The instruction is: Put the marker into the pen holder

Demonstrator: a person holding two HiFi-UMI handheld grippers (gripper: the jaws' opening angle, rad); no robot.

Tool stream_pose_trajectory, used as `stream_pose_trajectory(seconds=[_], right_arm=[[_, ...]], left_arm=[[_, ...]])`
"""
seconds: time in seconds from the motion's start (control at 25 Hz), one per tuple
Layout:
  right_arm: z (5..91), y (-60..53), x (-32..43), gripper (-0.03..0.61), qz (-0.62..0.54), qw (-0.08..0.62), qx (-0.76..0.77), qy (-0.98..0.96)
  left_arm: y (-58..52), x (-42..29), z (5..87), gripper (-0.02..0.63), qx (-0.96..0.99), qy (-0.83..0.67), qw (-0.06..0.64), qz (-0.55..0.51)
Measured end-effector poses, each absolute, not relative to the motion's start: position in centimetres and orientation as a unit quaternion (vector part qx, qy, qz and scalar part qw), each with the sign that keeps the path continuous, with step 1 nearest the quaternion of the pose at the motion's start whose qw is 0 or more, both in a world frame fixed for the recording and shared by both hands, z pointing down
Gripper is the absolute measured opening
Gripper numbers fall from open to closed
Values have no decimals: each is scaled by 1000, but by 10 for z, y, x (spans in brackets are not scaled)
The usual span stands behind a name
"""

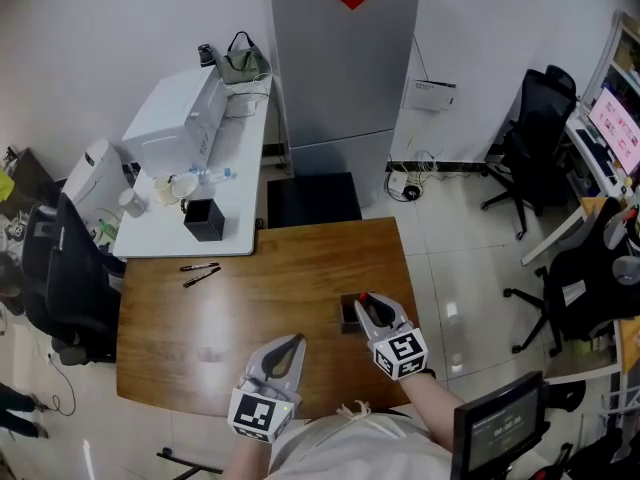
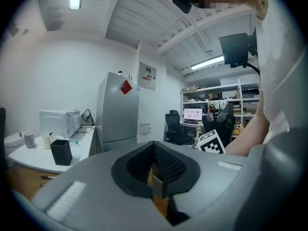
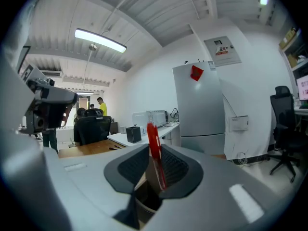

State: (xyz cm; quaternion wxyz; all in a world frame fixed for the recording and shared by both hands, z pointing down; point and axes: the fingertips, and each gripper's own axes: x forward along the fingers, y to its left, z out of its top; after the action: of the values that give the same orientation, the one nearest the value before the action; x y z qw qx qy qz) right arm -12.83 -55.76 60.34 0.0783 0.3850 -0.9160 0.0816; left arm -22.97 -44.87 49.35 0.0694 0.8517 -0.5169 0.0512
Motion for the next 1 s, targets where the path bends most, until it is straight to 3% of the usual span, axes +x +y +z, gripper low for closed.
stream_pose_trajectory(seconds=[0.2, 0.4, 0.6, 0.72, 1.0], right_arm=[[604, -555, -132, 151, 80, 86, 374, -920], [595, -555, -120, 153, 80, 80, 386, -916], [556, -551, -116, 97, 60, 63, 384, -919], [523, -542, -113, 7, 38, 51, 374, -925], [464, -498, -121, 2, -26, 47, 362, -931]], left_arm=[[-454, -227, 489, 15, 856, -510, 71, 49], [-455, -221, 490, 15, 858, -507, 73, 41], [-465, -221, 489, 15, 854, -512, 80, 29], [-470, -214, 487, 15, 859, -507, 72, 25], [-466, -194, 465, 15, 874, -483, 47, 11]])
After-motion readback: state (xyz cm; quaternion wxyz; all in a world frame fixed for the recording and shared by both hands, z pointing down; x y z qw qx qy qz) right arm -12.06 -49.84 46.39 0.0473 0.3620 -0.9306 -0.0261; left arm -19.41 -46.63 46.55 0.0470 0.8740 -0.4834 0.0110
